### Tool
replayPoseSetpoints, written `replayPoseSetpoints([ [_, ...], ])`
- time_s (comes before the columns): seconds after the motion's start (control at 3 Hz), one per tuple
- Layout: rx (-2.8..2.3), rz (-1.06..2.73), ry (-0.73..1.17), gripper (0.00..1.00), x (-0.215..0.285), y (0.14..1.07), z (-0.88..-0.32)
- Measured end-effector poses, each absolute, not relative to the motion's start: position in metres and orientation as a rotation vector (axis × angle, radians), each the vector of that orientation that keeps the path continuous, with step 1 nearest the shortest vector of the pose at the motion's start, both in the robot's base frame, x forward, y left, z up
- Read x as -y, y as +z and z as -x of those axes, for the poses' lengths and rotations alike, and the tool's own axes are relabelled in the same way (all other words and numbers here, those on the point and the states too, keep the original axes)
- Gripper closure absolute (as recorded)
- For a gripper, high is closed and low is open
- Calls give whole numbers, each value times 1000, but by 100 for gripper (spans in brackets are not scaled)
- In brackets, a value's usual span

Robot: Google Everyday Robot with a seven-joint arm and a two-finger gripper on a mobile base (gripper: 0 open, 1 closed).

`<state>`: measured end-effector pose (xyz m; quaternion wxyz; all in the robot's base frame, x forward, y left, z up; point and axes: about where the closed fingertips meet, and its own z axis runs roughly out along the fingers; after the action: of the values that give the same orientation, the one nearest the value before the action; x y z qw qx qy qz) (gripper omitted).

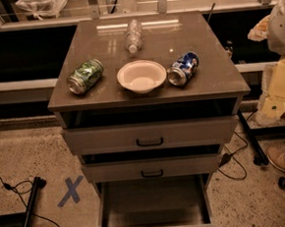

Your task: Place pepsi can into bottom drawer

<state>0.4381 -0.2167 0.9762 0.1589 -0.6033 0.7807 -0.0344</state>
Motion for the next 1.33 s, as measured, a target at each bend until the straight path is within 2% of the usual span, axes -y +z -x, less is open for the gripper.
replayPoseSetpoints([
  [0.33, -2232, 1725, -99, 0, 217, 976, -438],
  [0.67, -2120, 1850, -201, 0, 214, 978, -448],
  [1.0, -1925, 2086, -295, 0, 210, 974, -486],
  [1.33, -1827, 2149, -326, 0, 207, 983, -493],
])
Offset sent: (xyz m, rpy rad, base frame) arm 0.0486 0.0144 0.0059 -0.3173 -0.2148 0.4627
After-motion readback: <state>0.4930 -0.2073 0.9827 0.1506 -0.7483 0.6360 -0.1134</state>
